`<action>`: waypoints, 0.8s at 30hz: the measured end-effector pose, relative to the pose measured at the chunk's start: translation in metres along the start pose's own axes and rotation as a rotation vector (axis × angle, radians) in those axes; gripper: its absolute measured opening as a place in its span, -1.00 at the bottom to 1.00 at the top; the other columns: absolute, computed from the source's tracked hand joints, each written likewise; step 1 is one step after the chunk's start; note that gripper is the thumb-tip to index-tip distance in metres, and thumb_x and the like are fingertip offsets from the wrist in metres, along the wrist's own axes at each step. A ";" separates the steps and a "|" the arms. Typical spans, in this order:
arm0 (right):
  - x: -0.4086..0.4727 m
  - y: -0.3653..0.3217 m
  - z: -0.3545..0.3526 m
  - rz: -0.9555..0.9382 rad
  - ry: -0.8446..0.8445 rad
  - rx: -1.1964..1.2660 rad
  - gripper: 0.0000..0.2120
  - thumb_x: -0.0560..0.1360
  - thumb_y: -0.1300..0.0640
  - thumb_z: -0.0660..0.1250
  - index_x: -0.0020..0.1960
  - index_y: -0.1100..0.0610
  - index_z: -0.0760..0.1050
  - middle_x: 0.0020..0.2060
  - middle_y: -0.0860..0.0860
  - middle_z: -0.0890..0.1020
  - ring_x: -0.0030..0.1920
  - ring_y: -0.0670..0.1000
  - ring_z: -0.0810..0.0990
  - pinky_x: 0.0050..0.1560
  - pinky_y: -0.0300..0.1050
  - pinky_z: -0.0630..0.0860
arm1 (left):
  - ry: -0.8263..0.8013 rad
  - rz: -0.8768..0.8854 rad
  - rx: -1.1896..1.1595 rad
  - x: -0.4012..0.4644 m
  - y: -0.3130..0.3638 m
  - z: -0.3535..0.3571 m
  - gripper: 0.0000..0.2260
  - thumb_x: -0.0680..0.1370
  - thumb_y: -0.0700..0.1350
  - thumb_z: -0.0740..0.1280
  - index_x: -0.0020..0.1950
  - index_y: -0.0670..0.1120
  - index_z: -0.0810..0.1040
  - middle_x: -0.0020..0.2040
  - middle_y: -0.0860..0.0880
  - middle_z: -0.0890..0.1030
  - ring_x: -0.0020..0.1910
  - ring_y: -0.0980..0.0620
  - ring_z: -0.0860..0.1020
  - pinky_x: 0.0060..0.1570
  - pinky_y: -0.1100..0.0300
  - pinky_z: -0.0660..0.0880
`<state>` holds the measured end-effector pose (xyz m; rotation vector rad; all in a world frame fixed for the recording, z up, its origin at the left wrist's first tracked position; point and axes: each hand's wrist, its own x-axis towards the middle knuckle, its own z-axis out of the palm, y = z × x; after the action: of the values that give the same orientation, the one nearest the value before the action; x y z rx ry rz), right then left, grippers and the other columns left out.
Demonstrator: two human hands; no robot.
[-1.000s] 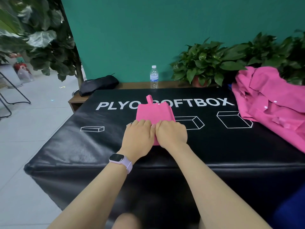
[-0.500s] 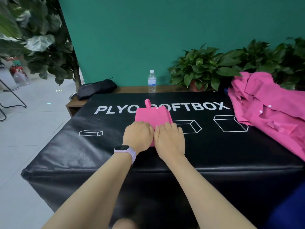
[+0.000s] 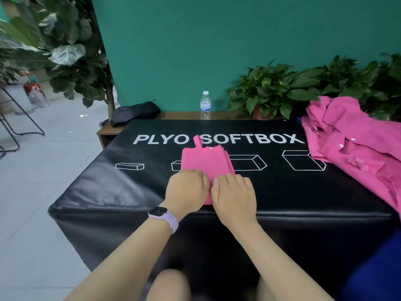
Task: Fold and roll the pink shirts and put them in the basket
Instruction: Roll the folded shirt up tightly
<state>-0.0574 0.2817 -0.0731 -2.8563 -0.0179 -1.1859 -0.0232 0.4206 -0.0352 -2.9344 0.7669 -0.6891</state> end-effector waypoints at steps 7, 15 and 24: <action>0.012 -0.004 -0.015 -0.003 -0.112 -0.034 -0.56 0.65 0.09 -0.01 -0.31 0.10 0.46 -0.41 0.04 0.54 -0.34 0.13 0.47 -0.19 0.09 0.42 | 0.147 0.044 0.020 -0.009 0.004 -0.002 -0.76 0.62 -0.16 0.07 -0.21 -0.06 0.43 -0.26 -0.04 0.49 -0.25 -0.11 0.42 -0.25 0.01 0.36; 0.043 0.002 -0.016 -0.213 -0.443 -0.164 -0.88 0.57 0.23 0.14 -0.12 0.10 0.39 -0.28 -0.01 0.53 -0.27 0.14 0.53 -0.28 -0.05 0.33 | 0.342 -0.166 -0.065 -0.028 0.021 0.014 -0.73 0.69 -0.06 0.06 -0.18 -0.02 0.37 -0.26 0.02 0.41 -0.25 -0.05 0.36 -0.15 0.04 0.33; 0.033 0.002 -0.007 0.024 -0.257 0.012 -0.58 0.66 0.06 -0.02 -0.28 0.07 0.45 -0.31 0.00 0.47 -0.21 0.10 0.47 -0.15 0.04 0.38 | 0.100 0.013 0.143 -0.003 0.003 0.002 -0.87 0.49 -0.20 0.18 -0.24 -0.02 0.36 -0.32 0.01 0.37 -0.38 -0.06 0.26 -0.35 0.09 0.15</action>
<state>-0.0390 0.2795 -0.0449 -2.9677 -0.0001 -0.8048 -0.0265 0.4193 -0.0383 -2.7823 0.7112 -0.8578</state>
